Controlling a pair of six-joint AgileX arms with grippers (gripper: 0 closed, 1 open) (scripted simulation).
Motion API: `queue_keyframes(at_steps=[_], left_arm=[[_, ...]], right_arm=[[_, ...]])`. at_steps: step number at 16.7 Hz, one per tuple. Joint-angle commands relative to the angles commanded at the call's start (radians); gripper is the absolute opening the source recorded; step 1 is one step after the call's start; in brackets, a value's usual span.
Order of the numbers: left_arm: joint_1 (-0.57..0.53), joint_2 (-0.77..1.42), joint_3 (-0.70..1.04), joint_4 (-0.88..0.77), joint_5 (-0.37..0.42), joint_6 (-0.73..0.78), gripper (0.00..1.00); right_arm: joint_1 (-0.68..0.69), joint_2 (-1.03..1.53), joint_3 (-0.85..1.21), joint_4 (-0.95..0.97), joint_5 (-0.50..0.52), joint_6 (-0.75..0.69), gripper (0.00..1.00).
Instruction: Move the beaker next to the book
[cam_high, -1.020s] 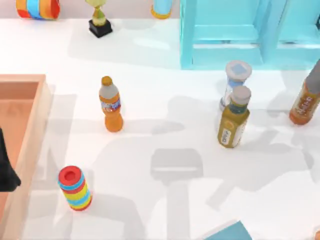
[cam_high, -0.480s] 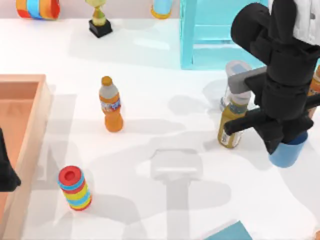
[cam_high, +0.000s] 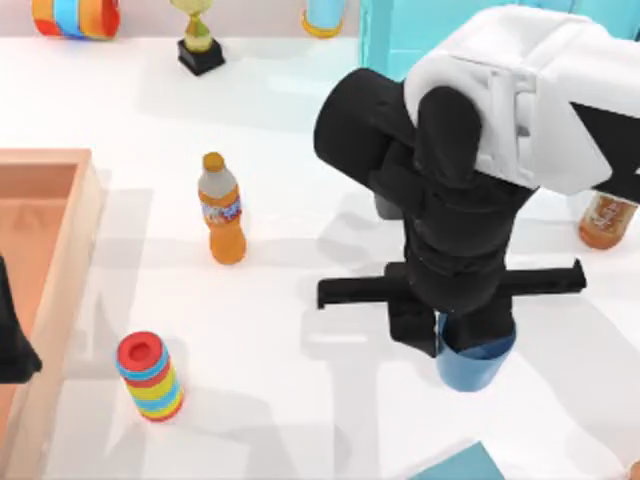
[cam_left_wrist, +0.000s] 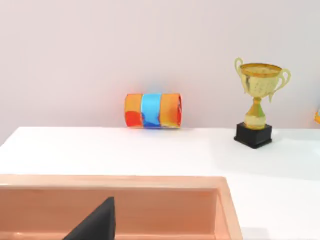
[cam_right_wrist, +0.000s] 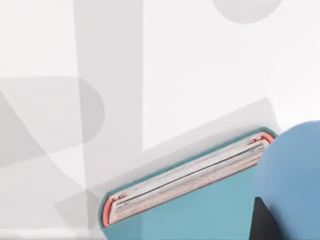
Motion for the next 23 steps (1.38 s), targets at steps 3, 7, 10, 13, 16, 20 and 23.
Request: queue_keyframes(at_steps=[3, 7, 10, 13, 16, 20, 23], left_arm=[[0.000, 0.000, 0.000, 0.000, 0.000, 0.000, 1.00], [0.000, 0.000, 0.000, 0.000, 0.000, 0.000, 1.00], [0.000, 0.000, 0.000, 0.000, 0.000, 0.000, 1.00], [0.000, 0.000, 0.000, 0.000, 0.000, 0.000, 1.00], [0.000, 0.000, 0.000, 0.000, 0.000, 0.000, 1.00], [0.000, 0.000, 0.000, 0.000, 0.000, 0.000, 1.00], [0.000, 0.000, 0.000, 0.000, 0.000, 0.000, 1.00]], right_arm=[[0.045, -0.006, -0.002, 0.019, 0.009, 0.074, 0.00], [0.047, -0.007, -0.002, 0.020, 0.009, 0.077, 0.00], [0.041, -0.003, -0.018, 0.036, 0.007, 0.076, 0.00], [0.038, -0.002, -0.109, 0.131, 0.007, 0.067, 0.00], [0.032, 0.002, -0.216, 0.245, 0.008, 0.062, 0.00], [0.030, 0.004, -0.246, 0.275, 0.009, 0.060, 0.00], [0.030, 0.004, -0.246, 0.275, 0.009, 0.060, 0.15]])
